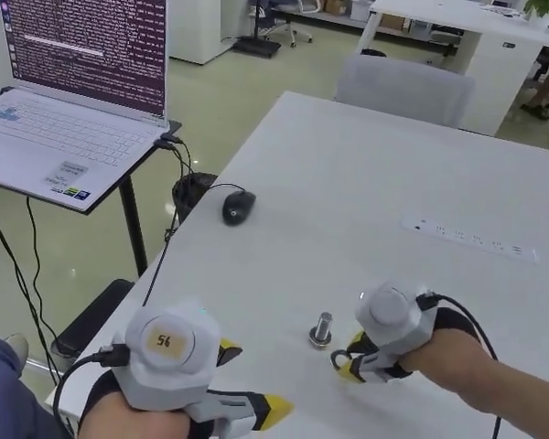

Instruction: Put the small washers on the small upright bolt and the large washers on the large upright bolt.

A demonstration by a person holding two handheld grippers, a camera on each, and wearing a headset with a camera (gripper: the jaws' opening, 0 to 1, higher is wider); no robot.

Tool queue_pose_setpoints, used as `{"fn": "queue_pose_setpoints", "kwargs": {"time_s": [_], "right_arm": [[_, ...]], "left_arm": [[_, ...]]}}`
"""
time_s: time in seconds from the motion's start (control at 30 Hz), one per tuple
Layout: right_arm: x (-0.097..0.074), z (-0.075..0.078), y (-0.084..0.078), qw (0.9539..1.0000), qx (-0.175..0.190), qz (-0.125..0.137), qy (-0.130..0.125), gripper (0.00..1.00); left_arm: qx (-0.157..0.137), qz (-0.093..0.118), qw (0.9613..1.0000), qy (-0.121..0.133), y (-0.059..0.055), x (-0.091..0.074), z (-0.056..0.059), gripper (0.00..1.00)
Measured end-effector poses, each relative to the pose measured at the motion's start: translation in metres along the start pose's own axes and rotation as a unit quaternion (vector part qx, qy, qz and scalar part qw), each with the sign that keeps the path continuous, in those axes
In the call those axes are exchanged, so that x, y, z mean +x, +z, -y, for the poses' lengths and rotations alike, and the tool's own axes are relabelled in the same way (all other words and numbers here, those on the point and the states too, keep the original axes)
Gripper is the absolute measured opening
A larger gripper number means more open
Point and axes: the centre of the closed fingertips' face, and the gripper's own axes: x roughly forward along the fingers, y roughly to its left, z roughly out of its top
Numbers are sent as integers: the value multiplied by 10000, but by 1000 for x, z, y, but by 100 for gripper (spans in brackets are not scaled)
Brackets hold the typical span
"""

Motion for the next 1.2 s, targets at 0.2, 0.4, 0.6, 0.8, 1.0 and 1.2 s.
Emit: {"fn": "queue_pose_setpoints", "kwargs": {"time_s": [0.2,0.4,0.6,0.8,1.0,1.2], "right_arm": [[-21,19,24,9994,50,281,-200,23],[-19,27,46,9990,-40,387,-234,23],[-7,26,54,9994,-89,320,-130,23],[2,27,50,9997,-113,201,-93,23],[6,30,47,9999,-59,135,-58,23],[10,29,46,9999,-34,98,-39,23]], "left_arm": [[19,-15,10000,-33,0,2,1,58],[56,-5,10000,-60,4,3,3,58],[45,3,10000,-47,4,1,2,58],[11,12,10000,-14,3,-1,0,58],[-13,20,10000,-12,2,0,0,58],[-11,18,10000,-33,2,1,2,58]]}}
